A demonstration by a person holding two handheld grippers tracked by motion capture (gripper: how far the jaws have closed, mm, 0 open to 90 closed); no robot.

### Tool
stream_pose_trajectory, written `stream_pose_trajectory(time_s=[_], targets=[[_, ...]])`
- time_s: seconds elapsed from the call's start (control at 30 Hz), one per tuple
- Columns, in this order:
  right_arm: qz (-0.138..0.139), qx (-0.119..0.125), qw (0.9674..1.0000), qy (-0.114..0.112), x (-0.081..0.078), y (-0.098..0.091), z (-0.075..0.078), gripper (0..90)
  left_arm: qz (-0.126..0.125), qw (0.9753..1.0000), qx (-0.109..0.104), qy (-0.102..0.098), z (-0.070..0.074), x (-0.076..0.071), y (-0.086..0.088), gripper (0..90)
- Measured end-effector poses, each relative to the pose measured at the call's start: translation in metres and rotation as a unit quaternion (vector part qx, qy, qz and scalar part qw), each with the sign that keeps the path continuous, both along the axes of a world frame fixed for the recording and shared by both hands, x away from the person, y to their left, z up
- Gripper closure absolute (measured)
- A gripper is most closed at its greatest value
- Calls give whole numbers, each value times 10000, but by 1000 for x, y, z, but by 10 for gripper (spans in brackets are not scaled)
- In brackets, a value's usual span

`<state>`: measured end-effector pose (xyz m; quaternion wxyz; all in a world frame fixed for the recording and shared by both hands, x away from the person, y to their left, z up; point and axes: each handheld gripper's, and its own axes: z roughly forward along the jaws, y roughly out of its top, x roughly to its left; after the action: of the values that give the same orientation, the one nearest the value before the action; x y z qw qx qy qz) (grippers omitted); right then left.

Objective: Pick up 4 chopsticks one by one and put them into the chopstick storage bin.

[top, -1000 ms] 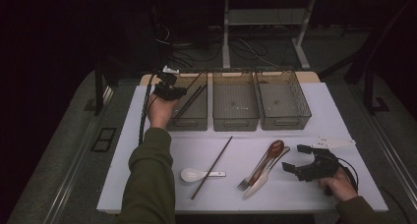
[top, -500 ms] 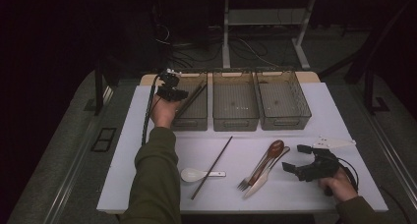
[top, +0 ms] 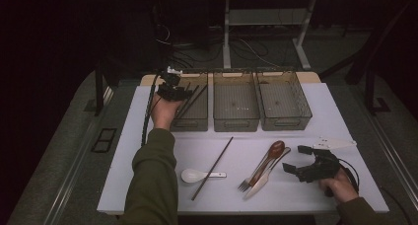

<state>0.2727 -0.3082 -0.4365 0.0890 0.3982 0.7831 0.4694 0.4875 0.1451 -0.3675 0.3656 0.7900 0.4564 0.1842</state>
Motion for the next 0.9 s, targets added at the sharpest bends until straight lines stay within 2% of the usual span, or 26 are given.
stream_pose_trajectory(time_s=[0.03, 0.1, 0.2, 0.33, 0.4, 0.53, 0.63, 0.9], targets=[[-2, 1, 10000, 3, 0, 0, 0, 8, -17, 10000, -29, -48, 2, -2, 0, 550], [2, -5, 10000, 4, 0, 0, 0, 8, -93, 9999, -65, -21, 6, -5, 0, 519], [7, -20, 10000, -9, 0, 0, 0, 8, -209, 9998, -2, -38, 12, -12, -2, 488], [4, -36, 10000, 3, 0, 0, 0, 8, -297, 9995, -25, -51, 17, -22, -4, 434], [6, -44, 10000, -6, 0, 0, 0, 8, -335, 9994, -101, -32, 19, -27, -4, 413], [-6, -37, 10000, 7, 0, 0, 0, 8, -389, 9992, -19, -65, 19, -40, -7, 380], [-10, -32, 10000, -8, 0, 0, 1, 8, -405, 9991, -39, -78, 19, -50, -9, 367], [-8, -41, 10000, -7, 0, 0, 1, 8, -616, 9981, 58, -72, 16, -78, -10, 311]])
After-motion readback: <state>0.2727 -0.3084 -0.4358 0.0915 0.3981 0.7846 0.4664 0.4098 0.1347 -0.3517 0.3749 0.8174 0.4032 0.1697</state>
